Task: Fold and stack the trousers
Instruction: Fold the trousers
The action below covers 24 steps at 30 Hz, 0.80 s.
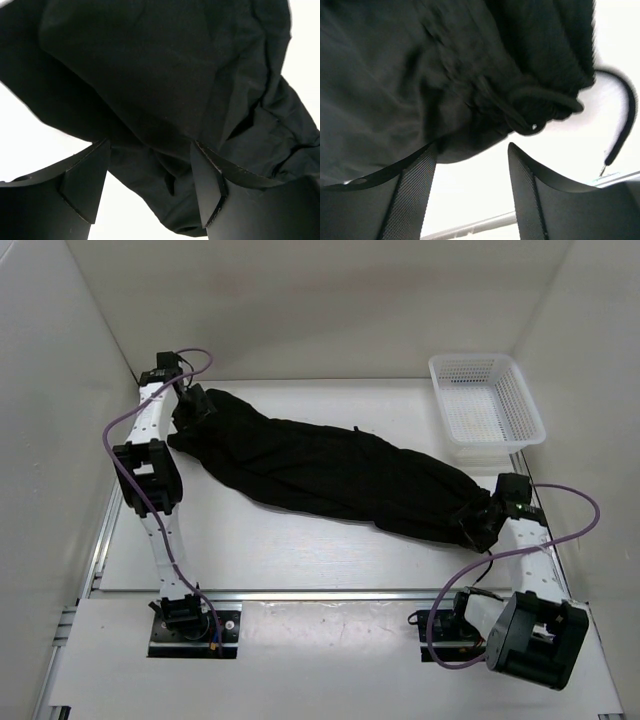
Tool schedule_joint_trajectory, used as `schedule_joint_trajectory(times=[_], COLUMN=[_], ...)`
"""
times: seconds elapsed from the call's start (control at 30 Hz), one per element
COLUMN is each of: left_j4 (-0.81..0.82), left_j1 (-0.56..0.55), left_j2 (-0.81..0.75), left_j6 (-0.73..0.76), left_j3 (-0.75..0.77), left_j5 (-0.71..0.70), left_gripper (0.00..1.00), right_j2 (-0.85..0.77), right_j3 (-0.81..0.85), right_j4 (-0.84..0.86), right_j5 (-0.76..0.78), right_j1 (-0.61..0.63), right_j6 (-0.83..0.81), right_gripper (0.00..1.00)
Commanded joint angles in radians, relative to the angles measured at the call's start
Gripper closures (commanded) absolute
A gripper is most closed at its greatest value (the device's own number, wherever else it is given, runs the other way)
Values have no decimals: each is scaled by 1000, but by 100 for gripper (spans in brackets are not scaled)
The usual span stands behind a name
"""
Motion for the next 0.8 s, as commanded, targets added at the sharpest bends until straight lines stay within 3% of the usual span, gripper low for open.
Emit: schedule_joint_trajectory(times=[0.0,0.1,0.27,0.3,0.37,0.4,0.47,0.5,0.6,0.67,0.73,0.77], left_j4=[21,53,53,53,53,53,53,53,18,29,29,29], left_j1=[4,4,4,4,4,4,4,4,13,24,36,47], left_j2=[-65,-111,-111,-102,-90,-71,-51,-28,7,19,53,68], left_j6=[-16,-16,7,7,-2,-2,-13,-13,-33,-46,-47,-47], left_j3=[-22,-95,-106,-106,-93,-82,-47,-34,27,27,44,59], left_j5=[26,-8,-51,-51,-61,-61,-80,-89,-147,-147,-120,-85], left_gripper=[25,27,48,48,40,29,20,11,9,9,16,38], right_j2=[-60,-115,-102,-92,-63,-54,-26,-15,38,81,130,149], right_j3=[-50,-70,-15,-1,33,42,65,65,85,94,94,103], right_j4=[-10,-30,-30,-20,-11,1,13,26,52,73,116,130], right_j5=[-84,-55,-55,-55,-41,-41,-41,-41,-51,-51,-51,-51], right_j1=[-5,-5,-5,-5,-5,-5,-5,-5,-5,-5,-5,-5], right_j6=[4,-5,-16,-16,-16,-16,-16,-16,-16,-16,-4,5], right_gripper=[36,33,33,33,33,33,33,33,32,26,19,19])
